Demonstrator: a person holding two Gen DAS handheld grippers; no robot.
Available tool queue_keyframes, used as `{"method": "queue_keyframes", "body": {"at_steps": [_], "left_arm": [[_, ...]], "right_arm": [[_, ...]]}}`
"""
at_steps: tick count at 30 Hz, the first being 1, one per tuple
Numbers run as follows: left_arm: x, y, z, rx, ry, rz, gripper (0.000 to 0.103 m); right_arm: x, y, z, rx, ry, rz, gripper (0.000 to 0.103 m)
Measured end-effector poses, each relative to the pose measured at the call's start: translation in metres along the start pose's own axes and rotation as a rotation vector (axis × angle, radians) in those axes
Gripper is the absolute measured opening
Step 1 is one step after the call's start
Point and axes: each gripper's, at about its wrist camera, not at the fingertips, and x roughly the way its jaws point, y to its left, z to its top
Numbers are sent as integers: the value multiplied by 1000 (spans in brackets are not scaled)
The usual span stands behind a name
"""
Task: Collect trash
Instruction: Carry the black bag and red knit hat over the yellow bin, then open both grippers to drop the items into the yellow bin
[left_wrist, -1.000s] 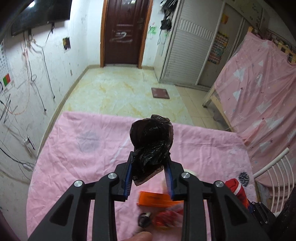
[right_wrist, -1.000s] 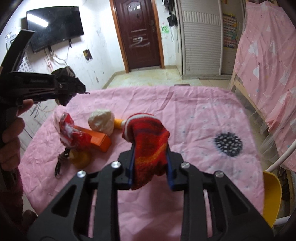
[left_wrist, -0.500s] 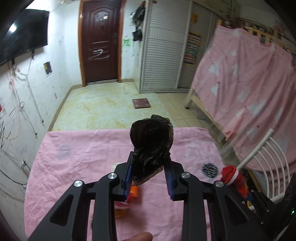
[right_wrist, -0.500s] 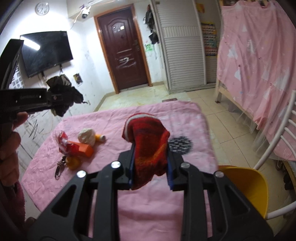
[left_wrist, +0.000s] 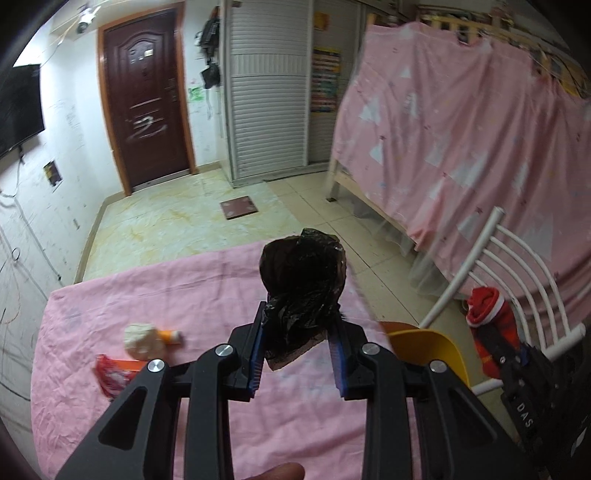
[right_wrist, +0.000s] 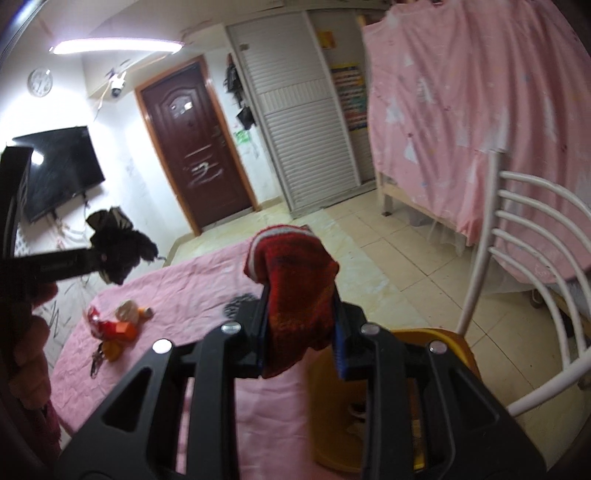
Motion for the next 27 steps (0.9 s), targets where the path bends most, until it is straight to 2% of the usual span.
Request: {"method": "queue_keyframes", "body": {"at_steps": [6, 10, 14, 20, 21, 24, 27], "left_arm": [[10, -42, -7, 52, 38, -48, 23], [23, -74, -16, 97, 100, -110, 23], [33, -103, -24, 134, 136, -135, 24], [45, -123, -30, 157, 178, -145, 35], [46, -125, -30, 159, 179, -144, 40], [46, -130, -28, 167, 171, -129, 54], [49, -127, -26, 159, 170, -120, 57]], "right_arm": [[-9, -34, -4, 51, -15, -26, 26], [-11, -54, -6, 88, -24, -33, 26], [-13, -71, -10, 118, -26, -40, 26], [-10, -85, -18, 148, -14, -27, 26], [-10, -87, -19, 152, -14, -26, 26], [-8, -91, -20, 167, -11, -17, 35], [-3, -93, -23, 171, 0, -6, 46]]}}
